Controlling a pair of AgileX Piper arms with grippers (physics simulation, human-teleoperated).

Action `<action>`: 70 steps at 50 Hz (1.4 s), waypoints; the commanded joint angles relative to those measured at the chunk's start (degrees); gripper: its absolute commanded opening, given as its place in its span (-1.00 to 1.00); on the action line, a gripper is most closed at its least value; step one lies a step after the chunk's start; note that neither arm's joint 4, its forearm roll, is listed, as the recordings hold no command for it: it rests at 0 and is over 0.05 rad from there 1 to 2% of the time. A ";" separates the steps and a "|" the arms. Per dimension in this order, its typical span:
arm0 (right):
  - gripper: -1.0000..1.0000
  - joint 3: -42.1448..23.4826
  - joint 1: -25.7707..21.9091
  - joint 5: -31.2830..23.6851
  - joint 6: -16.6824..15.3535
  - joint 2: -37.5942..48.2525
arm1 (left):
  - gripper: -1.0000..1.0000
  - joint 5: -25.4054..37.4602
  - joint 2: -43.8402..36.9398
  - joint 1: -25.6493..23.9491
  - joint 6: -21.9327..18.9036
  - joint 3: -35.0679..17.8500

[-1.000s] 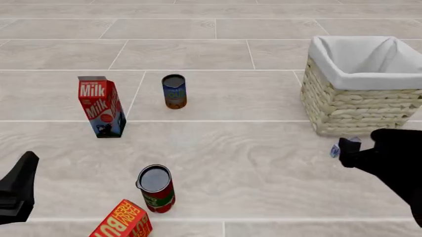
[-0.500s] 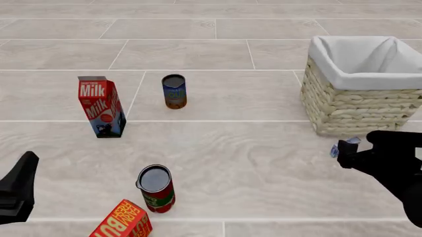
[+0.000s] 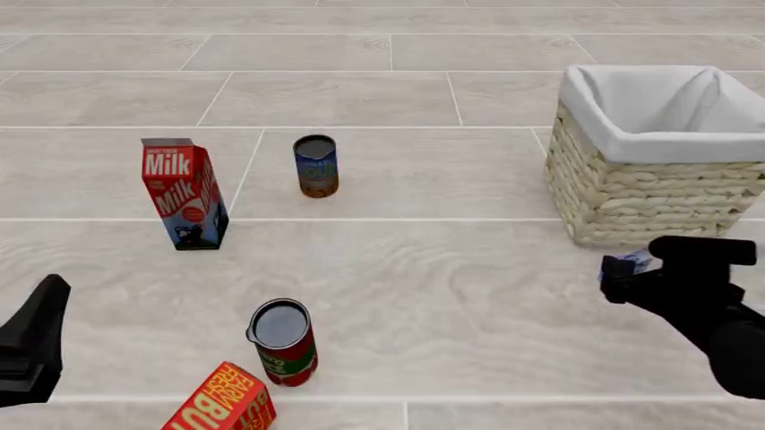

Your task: Pick the cream cheese and place it in the basket.

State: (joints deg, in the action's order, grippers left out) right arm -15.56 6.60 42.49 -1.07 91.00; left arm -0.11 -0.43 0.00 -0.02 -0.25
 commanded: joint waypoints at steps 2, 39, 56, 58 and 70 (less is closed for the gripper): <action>1.00 -1.42 0.43 1.83 0.19 4.06 | 1.00 0.00 -0.01 -0.02 0.01 0.00; 1.00 -6.88 0.37 0.55 1.60 10.50 | 1.00 0.00 0.00 -0.01 0.01 0.00; 1.00 -8.27 0.72 2.35 2.41 15.35 | 1.00 0.00 0.00 -0.02 0.02 0.00; 1.00 -8.31 0.65 2.28 2.35 15.45 | 1.00 0.00 0.00 0.00 0.02 0.00; 1.00 -9.06 0.46 1.68 3.25 16.60 | 1.00 0.00 0.00 0.00 0.00 0.00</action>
State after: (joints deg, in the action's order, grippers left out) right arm -24.07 7.21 44.25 1.59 106.35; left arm -0.11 -0.44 0.00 -0.01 -0.25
